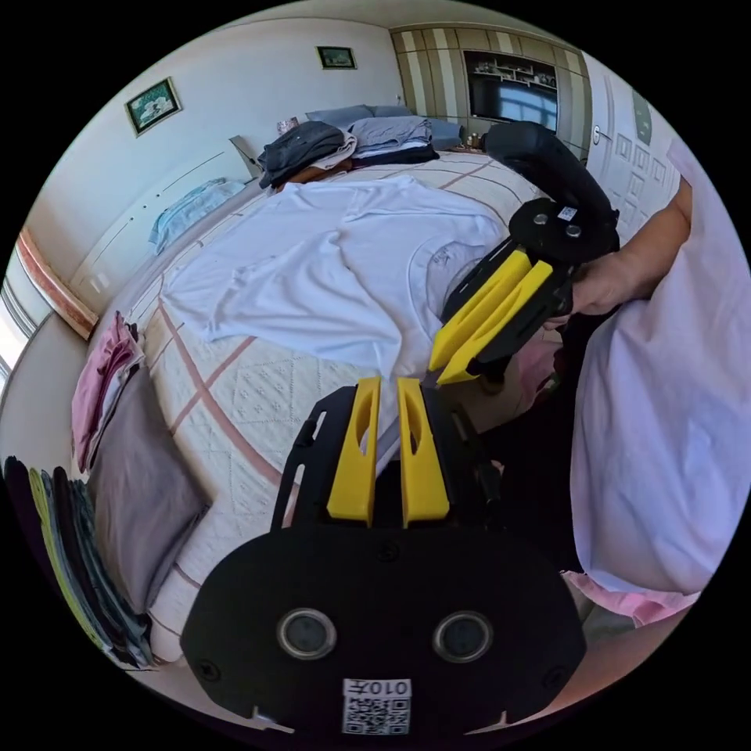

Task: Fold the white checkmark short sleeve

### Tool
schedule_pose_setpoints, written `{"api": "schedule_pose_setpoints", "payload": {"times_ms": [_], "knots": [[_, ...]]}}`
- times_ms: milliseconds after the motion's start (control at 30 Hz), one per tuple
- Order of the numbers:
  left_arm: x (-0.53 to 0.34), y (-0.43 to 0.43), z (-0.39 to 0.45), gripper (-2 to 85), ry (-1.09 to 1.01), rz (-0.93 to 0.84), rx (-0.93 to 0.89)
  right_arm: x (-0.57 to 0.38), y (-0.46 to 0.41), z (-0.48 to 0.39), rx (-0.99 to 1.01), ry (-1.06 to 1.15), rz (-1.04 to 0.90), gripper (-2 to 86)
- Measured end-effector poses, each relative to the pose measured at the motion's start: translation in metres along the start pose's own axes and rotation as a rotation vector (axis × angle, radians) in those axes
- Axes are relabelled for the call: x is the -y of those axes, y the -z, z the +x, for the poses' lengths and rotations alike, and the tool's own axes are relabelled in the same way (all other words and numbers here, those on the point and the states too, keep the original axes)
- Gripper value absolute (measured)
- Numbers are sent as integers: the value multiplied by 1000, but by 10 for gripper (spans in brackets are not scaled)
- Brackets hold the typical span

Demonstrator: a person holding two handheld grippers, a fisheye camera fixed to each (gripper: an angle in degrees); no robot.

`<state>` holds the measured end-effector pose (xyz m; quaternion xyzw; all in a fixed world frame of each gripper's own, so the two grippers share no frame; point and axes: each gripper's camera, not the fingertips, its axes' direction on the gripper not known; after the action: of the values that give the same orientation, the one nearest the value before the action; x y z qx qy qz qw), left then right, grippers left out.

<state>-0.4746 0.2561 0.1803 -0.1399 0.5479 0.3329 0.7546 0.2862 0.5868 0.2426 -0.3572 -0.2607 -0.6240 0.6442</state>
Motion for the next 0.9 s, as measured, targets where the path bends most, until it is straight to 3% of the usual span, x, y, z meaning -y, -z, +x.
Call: {"api": "schedule_pose_setpoints", "payload": {"times_ms": [300, 767, 900], "knots": [[-27, -35, 18, 18, 76, 33, -18, -26, 35, -9, -22, -44, 42, 40], [-49, -57, 68, -2, 229, -184, 1, -41, 38, -28, 0, -44, 23, 41], [-60, -73, 72, -2, 231, -221, -77, -49, 55, -31, -52, -39, 46, 38]]}}
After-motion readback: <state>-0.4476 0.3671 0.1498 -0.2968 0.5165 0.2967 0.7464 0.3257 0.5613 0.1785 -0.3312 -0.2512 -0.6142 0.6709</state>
